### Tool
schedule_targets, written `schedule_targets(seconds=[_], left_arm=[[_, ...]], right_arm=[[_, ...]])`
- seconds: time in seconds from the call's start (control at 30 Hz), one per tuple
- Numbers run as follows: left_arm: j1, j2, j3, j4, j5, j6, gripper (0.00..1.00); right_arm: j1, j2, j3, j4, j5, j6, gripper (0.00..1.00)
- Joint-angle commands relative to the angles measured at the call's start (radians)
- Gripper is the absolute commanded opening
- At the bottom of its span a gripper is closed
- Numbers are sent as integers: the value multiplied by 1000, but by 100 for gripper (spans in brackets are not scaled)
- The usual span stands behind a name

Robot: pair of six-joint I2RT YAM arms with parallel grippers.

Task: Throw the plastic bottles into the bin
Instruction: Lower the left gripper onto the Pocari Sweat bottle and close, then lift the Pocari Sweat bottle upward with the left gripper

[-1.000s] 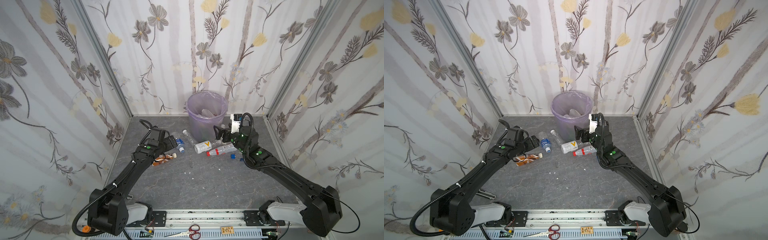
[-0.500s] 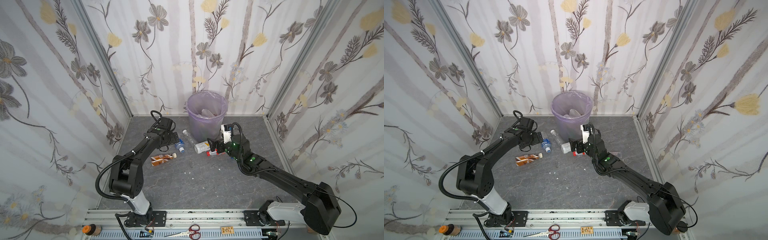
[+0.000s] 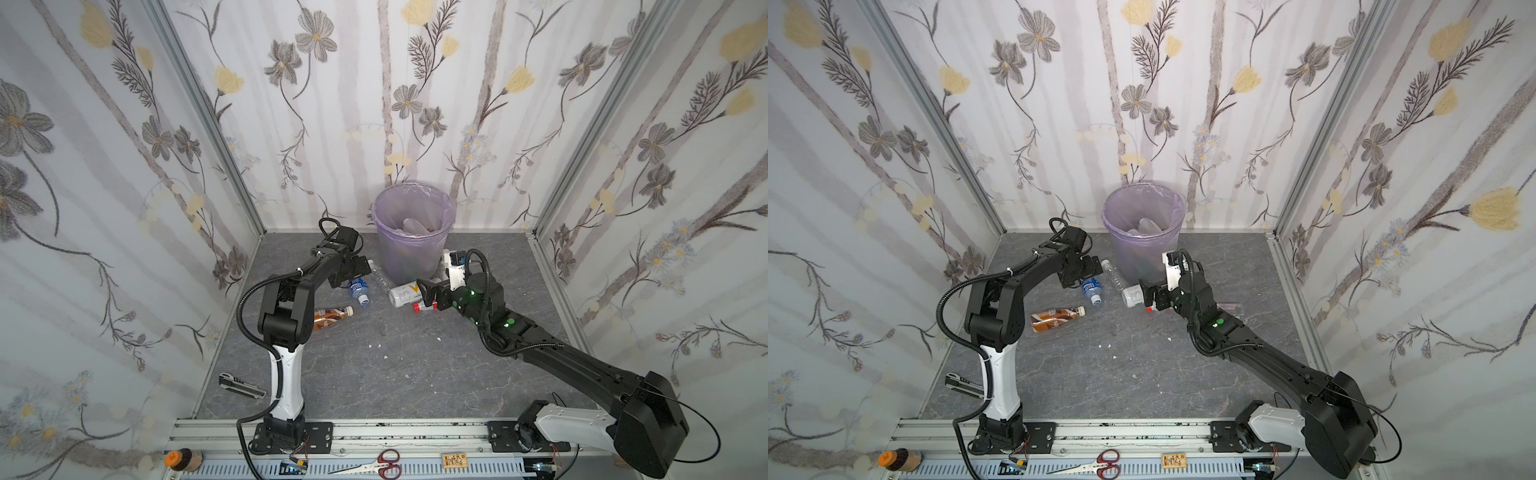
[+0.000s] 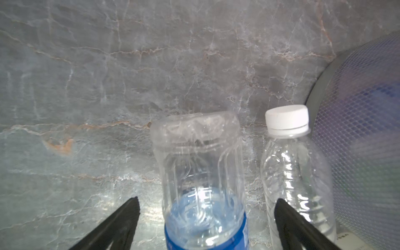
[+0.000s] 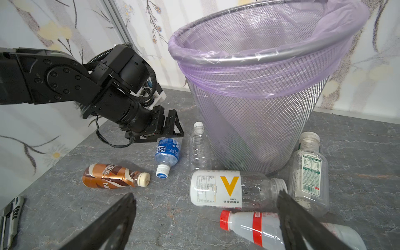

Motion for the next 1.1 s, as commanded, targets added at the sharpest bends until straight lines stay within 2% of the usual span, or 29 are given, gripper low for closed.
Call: schedule_targets(seconds=[0.0,0.1,0.27,0.57,0.83,1.07], left_arm=[[2,31,24,-3,-8,-11,100],[7,50,23,-2,-20,-7,98],[10,70,22,-1,-32,-4,88],[20,76,41,2,-43,18,72],[27,82,37,4,-44,29,61],[30,60,41,10,-62,31,59]], right_arm=[[0,-5,-3,31,20,-10,100],[0,-11,-10,41,31,-14,100],[-2,-7,-12,50,24,-26,100],[1,51,17,37,-103,-44,100],[1,53,10,49,-84,-42,100],[1,59,2,61,-71,-36,100]])
